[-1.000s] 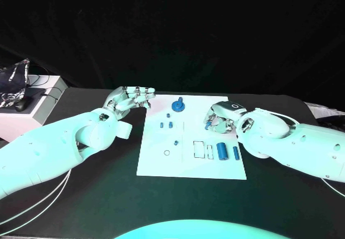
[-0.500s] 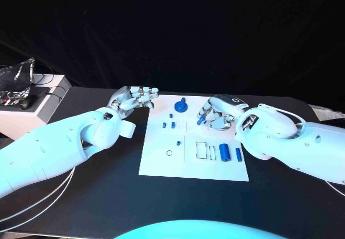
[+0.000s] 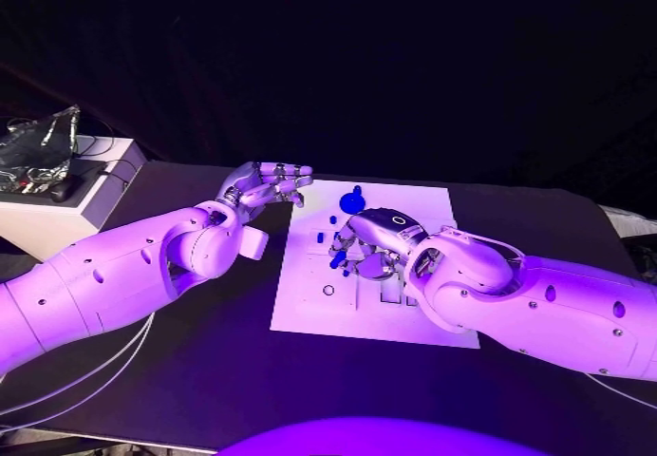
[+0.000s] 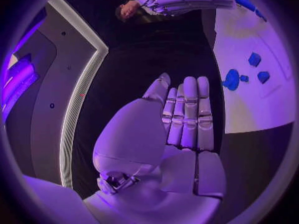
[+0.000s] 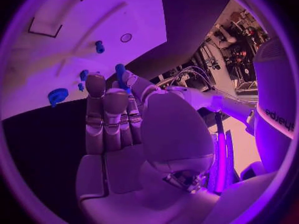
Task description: Assemble the parts on the task board
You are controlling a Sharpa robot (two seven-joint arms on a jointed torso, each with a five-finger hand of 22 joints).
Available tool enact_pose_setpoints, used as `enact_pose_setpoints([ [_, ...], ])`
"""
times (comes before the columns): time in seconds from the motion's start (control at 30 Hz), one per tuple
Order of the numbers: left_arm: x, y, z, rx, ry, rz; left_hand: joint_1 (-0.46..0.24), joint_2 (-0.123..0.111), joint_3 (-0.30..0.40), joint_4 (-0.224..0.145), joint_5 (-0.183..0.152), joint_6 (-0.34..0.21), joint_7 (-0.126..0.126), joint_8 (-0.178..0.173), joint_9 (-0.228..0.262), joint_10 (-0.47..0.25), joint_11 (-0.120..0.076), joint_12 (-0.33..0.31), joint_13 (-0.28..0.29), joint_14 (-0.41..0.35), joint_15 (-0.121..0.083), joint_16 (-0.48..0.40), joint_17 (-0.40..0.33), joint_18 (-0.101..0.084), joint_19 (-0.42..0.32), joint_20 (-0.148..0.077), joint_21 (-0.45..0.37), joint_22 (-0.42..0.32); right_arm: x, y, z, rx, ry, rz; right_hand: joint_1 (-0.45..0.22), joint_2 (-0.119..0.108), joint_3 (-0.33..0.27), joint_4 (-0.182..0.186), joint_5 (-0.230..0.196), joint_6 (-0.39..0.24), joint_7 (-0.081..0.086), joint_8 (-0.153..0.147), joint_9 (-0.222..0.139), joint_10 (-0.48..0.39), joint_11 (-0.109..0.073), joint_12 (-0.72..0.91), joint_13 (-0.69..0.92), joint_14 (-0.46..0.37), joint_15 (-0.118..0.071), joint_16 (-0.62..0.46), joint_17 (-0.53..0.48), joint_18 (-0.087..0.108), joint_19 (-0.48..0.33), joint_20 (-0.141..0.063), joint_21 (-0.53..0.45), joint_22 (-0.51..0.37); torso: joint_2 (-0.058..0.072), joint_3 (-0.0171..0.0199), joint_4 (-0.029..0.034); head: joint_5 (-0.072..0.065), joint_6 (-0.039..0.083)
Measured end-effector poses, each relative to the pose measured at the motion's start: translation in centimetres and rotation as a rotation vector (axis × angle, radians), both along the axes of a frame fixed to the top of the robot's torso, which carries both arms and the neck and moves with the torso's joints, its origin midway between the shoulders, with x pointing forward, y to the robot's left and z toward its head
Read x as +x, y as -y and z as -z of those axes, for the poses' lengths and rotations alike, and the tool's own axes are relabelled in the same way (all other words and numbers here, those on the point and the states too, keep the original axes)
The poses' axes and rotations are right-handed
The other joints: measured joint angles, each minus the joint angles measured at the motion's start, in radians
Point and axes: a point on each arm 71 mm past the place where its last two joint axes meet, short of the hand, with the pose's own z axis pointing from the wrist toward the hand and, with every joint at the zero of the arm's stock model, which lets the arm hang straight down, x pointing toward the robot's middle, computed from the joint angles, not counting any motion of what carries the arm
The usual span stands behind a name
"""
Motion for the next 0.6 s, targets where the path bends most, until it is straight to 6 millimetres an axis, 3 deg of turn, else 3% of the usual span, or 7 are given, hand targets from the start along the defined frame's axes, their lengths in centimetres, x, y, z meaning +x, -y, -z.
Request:
enact_pose_setpoints([
  [0.33, 0.0, 0.1, 0.0, -0.001, -0.001, 0.002, 0.000, 0.000, 0.000, 0.000, 0.000, 0.000, 0.000, 0.000, 0.000, 0.000, 0.000, 0.000, 0.000, 0.000, 0.000, 0.000, 0.000, 0.000, 0.000, 0.000, 0.000, 0.000, -0.6, -1.4, 2.1, -0.019, -0.016, -0.027, 0.000, 0.000, -0.002, -0.004, 0.000, 0.000, 0.000, 0.005, 0.000, 0.000, 0.000, -0.001, 0.000, 0.000, 0.000, 0.000, -0.001, 0.000, 0.000, 0.000, 0.000, 0.000, 0.001, -0.0002, -0.0003, 0.010, -0.003],
  [0.6, 0.0, 0.1, 0.0, 0.000, -0.001, 0.002, 0.000, 0.000, 0.000, 0.000, 0.000, 0.000, 0.000, 0.000, 0.000, 0.000, 0.000, 0.000, 0.000, 0.000, 0.000, 0.000, 0.000, 0.000, 0.000, 0.000, 0.000, 0.000, -0.5, -1.4, 2.9, -0.046, -0.020, -0.028, 0.000, 0.000, -0.002, -0.012, 0.000, 0.000, 0.000, 0.005, 0.000, 0.000, 0.000, -0.003, 0.000, 0.000, 0.000, 0.000, -0.003, 0.000, 0.000, 0.000, 0.000, 0.000, 0.002, 0.0008, 0.0005, 0.014, -0.009],
])
